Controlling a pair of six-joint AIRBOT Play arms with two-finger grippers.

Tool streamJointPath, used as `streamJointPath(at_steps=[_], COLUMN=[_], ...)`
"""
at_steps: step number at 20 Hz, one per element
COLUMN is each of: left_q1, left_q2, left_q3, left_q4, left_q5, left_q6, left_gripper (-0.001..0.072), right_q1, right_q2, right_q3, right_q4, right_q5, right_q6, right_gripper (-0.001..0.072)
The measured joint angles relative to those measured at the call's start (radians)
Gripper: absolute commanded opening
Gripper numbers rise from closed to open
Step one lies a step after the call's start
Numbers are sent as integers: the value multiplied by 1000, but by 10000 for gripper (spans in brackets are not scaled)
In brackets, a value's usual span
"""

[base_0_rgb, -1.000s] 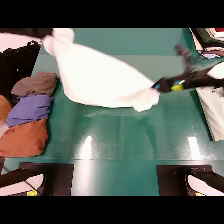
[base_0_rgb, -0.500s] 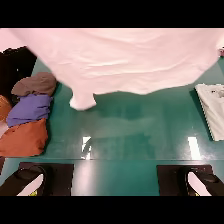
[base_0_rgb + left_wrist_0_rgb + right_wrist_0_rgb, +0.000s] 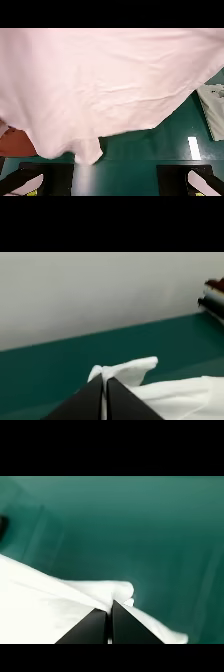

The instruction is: Fold the shirts.

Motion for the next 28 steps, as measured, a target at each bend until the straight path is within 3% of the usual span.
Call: streamJointPath(at_steps=[4, 10, 11, 12, 13, 14, 15, 19, 23, 28], left_q1=[0, 0, 0, 0, 0, 1, 1, 26, 82, 122], left_q2=[-276, -592, -618, -637, -650, -660, -668, -649, -550, -332], left_q3=[-48, -71, -72, -73, -71, -68, -62, -30, -71, -378], left_q4=[-2, -3, -3, -3, -3, -3, -2, 13, 34, 39], left_q5=[-11, 61, 78, 88, 95, 100, 95, -49, -259, -382], left_q6=[0, 0, 0, 0, 0, 0, 0, -4, -7, -8], left_gripper=[24, 26, 73, 367, 535, 539, 539, 538, 539, 539], right_q1=[66, 148, 156, 159, 163, 164, 164, 135, 80, 17], right_q2=[-169, -405, -436, -460, -483, -500, -512, -517, -404, -178], right_q3=[-117, -255, -262, -267, -271, -274, -275, -251, -324, -543], right_q4=[-119, -167, -167, -167, -166, -161, -156, -148, -146, -144], right_q5=[4, -272, -317, -355, -389, -416, -437, -415, -343, -318], right_q6=[43, 46, 45, 44, 43, 43, 42, 13, -38, -74], right_gripper=[14, 14, 15, 21, 172, 403, 442, 441, 441, 441])
